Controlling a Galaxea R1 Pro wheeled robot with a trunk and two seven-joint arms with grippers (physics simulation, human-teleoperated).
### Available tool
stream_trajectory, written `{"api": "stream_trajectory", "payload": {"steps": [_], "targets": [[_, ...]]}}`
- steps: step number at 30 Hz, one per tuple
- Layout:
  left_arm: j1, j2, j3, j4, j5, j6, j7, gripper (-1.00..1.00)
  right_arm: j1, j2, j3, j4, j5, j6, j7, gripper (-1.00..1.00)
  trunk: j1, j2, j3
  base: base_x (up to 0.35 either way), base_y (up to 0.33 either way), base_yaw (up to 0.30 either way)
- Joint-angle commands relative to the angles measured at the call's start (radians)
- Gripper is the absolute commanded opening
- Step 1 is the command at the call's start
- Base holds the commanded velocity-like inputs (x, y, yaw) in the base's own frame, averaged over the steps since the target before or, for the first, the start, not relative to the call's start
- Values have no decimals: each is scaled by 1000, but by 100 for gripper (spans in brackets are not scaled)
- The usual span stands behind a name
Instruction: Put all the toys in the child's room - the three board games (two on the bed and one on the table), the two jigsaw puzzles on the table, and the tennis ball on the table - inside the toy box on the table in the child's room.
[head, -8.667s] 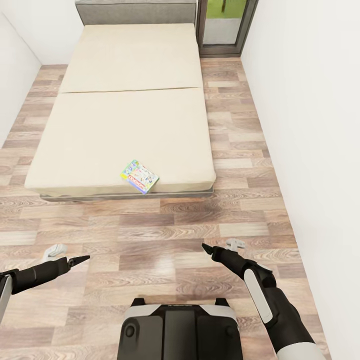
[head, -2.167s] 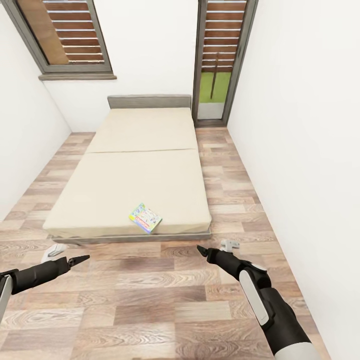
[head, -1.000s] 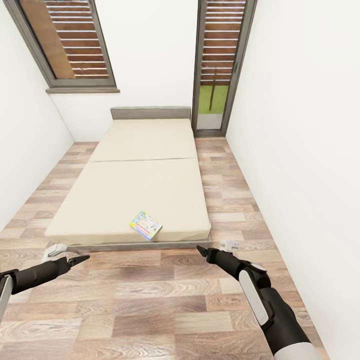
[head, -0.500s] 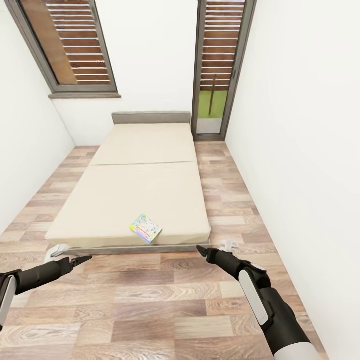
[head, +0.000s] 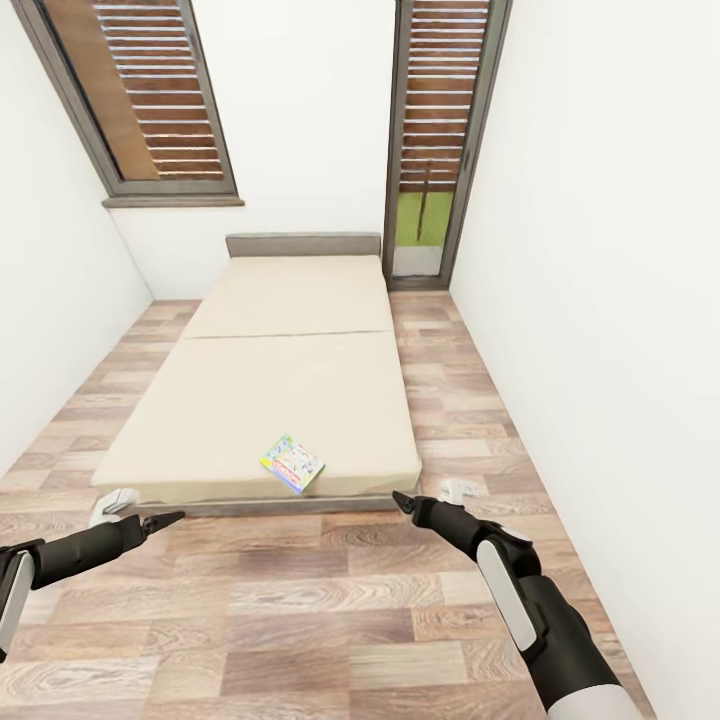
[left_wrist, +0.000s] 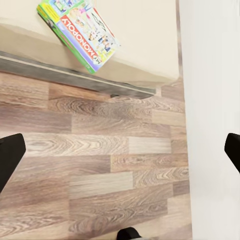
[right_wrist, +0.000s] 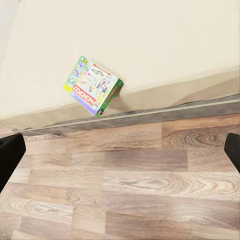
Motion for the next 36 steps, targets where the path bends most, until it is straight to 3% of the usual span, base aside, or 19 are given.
{"api": "stream_trajectory", "payload": {"steps": [1,36], "targets": [[-1,0,1,0,3,9,-1,100,-1,0,1,-1,-2,5,1,100,1,-2,0,0,0,0],[-1,0,1,0,3,9,-1,100,-1,0,9,-1,-2,4,0,100,1,-2,58,0,0,0]]}}
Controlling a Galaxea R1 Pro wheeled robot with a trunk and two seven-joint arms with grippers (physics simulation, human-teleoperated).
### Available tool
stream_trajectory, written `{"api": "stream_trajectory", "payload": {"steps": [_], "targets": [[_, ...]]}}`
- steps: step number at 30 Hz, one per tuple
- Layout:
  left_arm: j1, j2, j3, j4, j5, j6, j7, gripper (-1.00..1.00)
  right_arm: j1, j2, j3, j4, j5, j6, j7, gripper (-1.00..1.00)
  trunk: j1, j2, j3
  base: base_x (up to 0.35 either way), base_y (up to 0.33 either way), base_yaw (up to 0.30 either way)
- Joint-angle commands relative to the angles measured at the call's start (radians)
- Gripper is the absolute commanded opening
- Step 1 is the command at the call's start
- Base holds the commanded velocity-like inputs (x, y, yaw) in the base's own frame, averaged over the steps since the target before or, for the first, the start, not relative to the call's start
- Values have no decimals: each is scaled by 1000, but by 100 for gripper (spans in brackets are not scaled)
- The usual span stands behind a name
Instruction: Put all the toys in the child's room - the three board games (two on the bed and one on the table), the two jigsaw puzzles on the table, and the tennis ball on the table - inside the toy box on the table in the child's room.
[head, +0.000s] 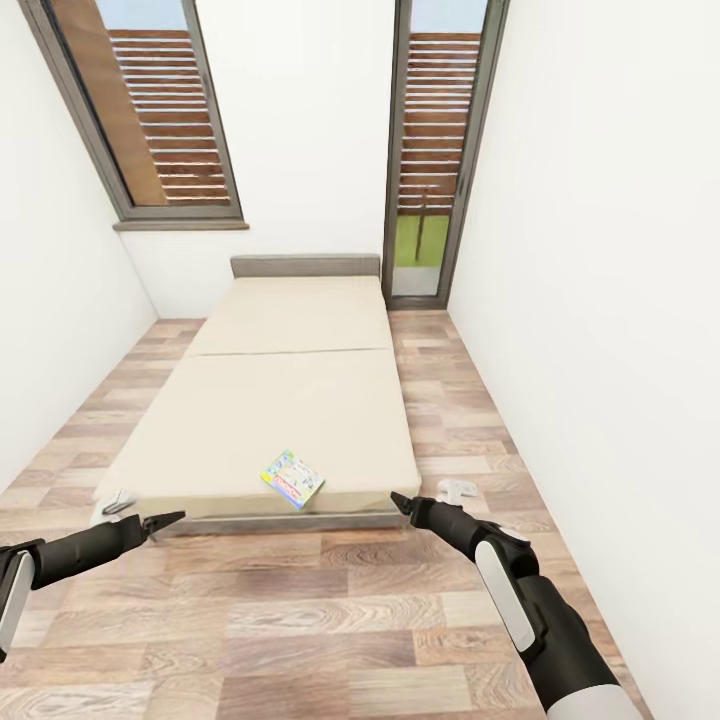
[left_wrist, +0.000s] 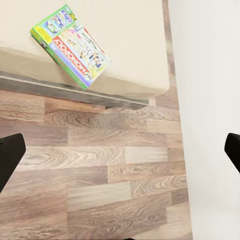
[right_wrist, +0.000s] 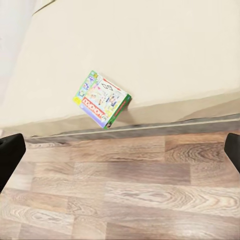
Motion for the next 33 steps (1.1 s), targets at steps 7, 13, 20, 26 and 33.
{"api": "stream_trajectory", "payload": {"steps": [7,13,20,26,33], "targets": [[-1,0,1,0,3,9,-1,100,-1,0,-1,0,-3,5,1,100,1,-2,10,0,0,0],[-1,-1,1,0,3,9,-1,100,-1,0,-1,0,-3,5,1,100,1,-2,20,0,0,0],[-1,-1,1,0,3,9,-1,100,-1,0,-1,0,-2,5,1,100,1,-2,32,0,0,0],[-1,-2,0,0,3,9,-1,100,-1,0,-1,-1,-2,5,1,100,12,-23,32,0,0,0],[-1,-4,1,0,2,9,-1,100,-1,0,-1,-1,-2,3,1,100,39,-72,22,0,0,0]]}}
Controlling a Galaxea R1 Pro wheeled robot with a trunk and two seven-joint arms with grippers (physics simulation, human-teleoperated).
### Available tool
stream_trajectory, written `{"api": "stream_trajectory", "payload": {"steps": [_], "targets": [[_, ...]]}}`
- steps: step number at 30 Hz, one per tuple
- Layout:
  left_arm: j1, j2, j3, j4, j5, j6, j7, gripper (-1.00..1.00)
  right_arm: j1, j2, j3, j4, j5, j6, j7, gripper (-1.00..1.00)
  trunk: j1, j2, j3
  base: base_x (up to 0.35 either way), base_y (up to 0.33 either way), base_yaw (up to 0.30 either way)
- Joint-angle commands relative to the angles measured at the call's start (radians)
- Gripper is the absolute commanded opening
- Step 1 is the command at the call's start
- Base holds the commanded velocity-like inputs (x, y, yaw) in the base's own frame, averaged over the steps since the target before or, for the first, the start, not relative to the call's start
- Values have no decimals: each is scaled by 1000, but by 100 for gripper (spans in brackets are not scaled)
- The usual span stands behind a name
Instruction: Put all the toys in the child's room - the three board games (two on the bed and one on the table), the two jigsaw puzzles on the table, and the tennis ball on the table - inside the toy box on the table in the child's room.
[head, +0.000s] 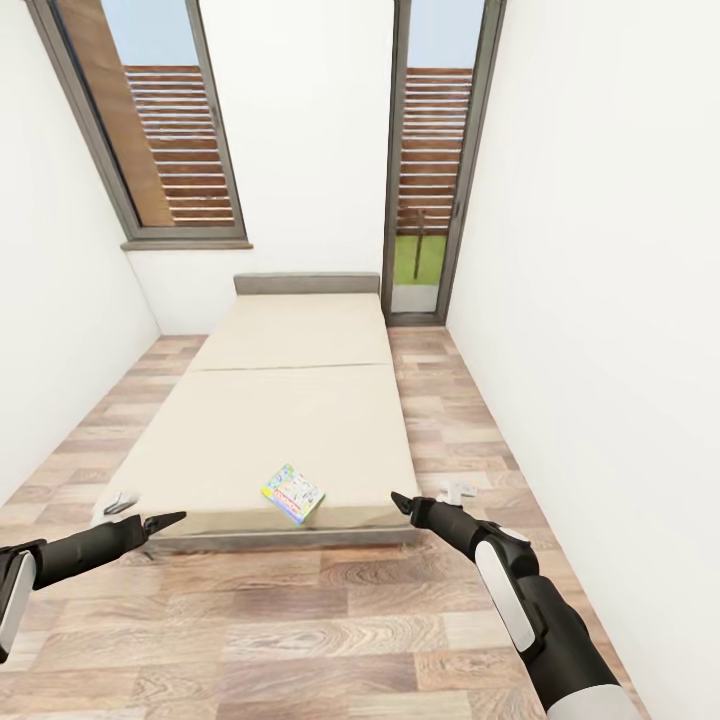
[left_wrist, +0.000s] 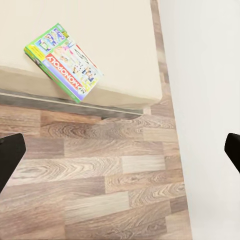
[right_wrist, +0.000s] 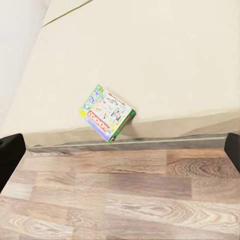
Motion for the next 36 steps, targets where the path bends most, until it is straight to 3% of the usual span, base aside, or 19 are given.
{"api": "stream_trajectory", "payload": {"steps": [1,15,26,36], "targets": [[-1,0,1,0,3,9,-1,100,-1,0,-1,-1,-3,4,1,100,4,-9,-3,0,0,0],[-1,0,1,0,3,9,-1,100,-1,0,14,-1,-3,-5,1,100,58,-107,-25,0,0,2],[-1,0,0,0,3,9,-1,100,-1,0,18,0,-2,-7,1,100,100,-184,-56,0,0,2],[-1,-1,-1,0,3,9,-1,100,-1,0,19,40,-2,-80,-1,100,139,-254,-87,0,0,0]]}}
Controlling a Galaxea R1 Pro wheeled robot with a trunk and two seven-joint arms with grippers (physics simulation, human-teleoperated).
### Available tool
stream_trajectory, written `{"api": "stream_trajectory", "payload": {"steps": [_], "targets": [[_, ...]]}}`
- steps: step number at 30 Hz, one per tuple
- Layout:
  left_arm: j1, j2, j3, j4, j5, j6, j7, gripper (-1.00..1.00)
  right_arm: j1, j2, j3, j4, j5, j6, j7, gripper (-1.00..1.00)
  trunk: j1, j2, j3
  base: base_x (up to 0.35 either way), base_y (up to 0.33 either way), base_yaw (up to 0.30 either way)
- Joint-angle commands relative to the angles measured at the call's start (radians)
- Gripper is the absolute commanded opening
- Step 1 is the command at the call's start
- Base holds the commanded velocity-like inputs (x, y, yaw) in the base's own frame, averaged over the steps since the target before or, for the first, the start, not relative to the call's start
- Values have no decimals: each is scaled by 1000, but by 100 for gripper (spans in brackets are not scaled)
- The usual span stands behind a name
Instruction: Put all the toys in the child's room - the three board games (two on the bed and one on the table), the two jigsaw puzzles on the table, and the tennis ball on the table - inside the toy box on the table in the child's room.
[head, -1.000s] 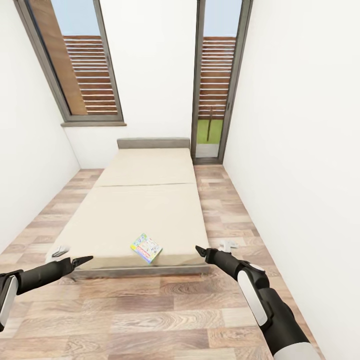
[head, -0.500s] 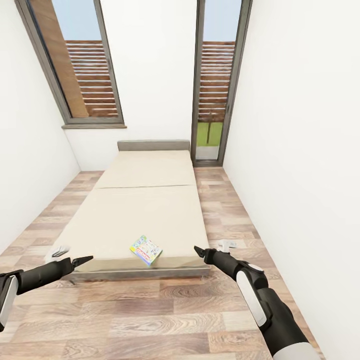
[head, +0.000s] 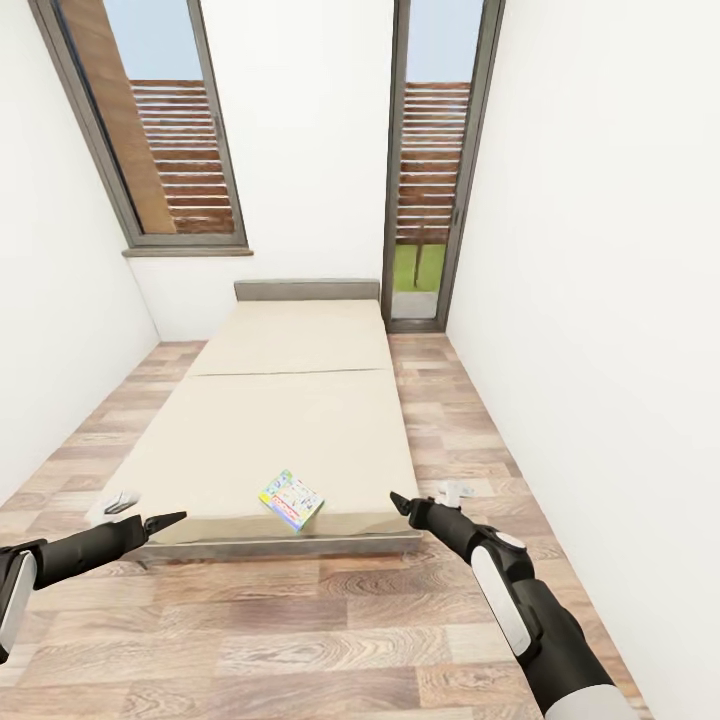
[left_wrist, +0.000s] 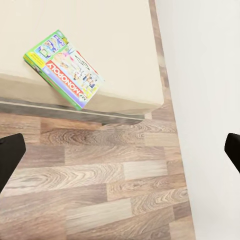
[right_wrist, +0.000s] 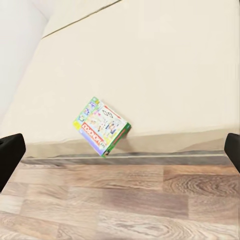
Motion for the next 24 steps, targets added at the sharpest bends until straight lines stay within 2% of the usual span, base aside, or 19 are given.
{"api": "stream_trajectory", "payload": {"steps": [1,24], "targets": [[-1,0,1,0,3,9,-2,100,-1,0,-1,6,-4,2,1,100,4,-8,-5,0,0,0],[-1,-1,1,0,4,9,-2,100,-1,-1,-5,18,-18,-4,1,100,92,-169,-77,0,0,0]]}}
